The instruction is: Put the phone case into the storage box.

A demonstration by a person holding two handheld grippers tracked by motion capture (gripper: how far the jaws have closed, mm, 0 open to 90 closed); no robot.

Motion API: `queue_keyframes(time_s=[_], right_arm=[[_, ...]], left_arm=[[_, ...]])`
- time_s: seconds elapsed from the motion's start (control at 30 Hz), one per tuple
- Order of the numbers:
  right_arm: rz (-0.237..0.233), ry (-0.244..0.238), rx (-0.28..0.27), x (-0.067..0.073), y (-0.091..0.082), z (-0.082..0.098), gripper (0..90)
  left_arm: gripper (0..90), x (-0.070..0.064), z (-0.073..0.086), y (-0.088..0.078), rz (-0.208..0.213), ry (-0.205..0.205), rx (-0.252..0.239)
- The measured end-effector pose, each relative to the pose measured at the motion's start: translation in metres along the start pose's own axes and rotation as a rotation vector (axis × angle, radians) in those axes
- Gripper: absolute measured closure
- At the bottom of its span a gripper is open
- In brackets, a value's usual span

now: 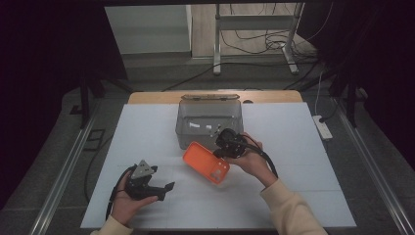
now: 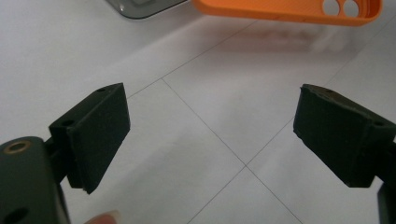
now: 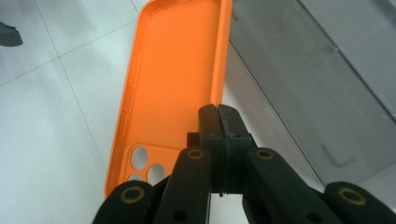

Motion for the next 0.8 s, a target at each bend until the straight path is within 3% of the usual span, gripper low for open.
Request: queue_keyframes(time_s=[0.8], right_arm=[[0.023,-0.016,-0.075,0.005,-0.032,-0.001,89.5]], left_arm=[[11.0,0.002,0.001,0.003,-0.002,-0.002,0.014]])
Point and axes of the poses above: each handheld gripper's, and its own axes: y roughly forward along the jaws, z roughly out of its underside, x roughly to its left, the point moved 2 cm from there along y, roughly forward along the jaws, and after that the axes turned 7 degrees about x, right-handed, at the moved point
